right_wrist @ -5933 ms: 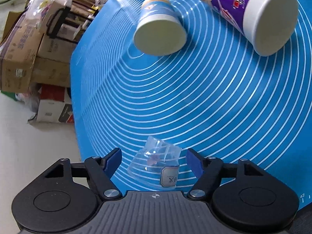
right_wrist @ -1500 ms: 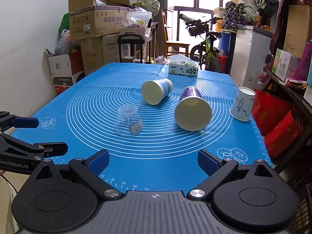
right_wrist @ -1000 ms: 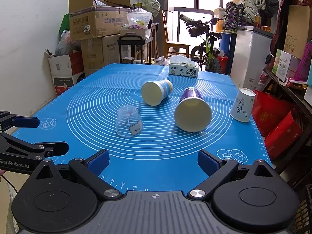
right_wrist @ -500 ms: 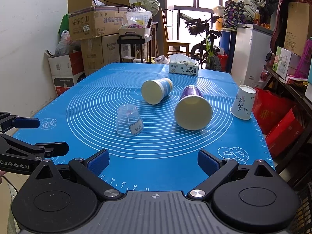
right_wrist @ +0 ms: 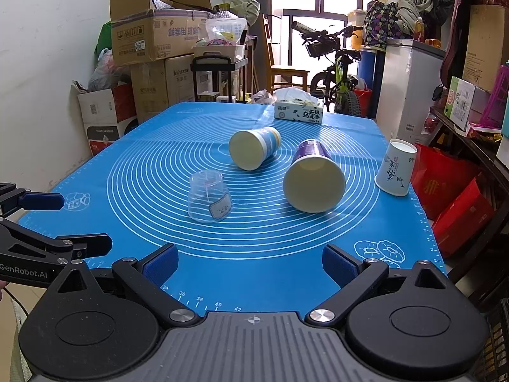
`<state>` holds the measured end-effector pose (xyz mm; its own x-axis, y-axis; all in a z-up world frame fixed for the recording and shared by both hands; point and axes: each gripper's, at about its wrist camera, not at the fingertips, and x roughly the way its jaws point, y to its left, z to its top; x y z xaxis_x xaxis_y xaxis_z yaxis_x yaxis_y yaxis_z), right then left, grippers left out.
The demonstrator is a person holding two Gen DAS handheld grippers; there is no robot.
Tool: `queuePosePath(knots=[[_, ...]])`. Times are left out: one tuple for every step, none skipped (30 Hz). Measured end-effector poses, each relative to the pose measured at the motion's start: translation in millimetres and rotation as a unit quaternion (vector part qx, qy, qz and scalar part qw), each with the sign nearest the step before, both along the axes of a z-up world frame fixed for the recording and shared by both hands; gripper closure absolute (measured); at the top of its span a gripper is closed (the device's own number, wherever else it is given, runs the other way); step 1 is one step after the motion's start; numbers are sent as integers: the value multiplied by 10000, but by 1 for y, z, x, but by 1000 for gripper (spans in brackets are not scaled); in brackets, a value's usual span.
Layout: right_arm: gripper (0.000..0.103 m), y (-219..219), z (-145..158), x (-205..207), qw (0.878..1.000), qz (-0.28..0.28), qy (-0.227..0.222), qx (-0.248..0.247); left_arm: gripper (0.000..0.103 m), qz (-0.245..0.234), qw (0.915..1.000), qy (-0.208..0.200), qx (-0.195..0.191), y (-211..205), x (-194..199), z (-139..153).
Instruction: Flip cup upside down
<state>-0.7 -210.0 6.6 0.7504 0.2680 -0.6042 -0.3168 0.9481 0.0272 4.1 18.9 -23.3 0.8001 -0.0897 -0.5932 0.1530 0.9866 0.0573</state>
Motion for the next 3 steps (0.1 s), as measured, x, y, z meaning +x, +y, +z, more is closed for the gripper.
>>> queuePosePath(knots=[[6,0,0,0,10000,-1,2,-6,6,0,10000,-7,2,0,0,0],[6,0,0,0,10000,0,4,-13,6,3,10000,-8,-1,0,0,0],[6,0,0,0,10000,0,6,-10,6,4,10000,-6,-5,0,1,0]])
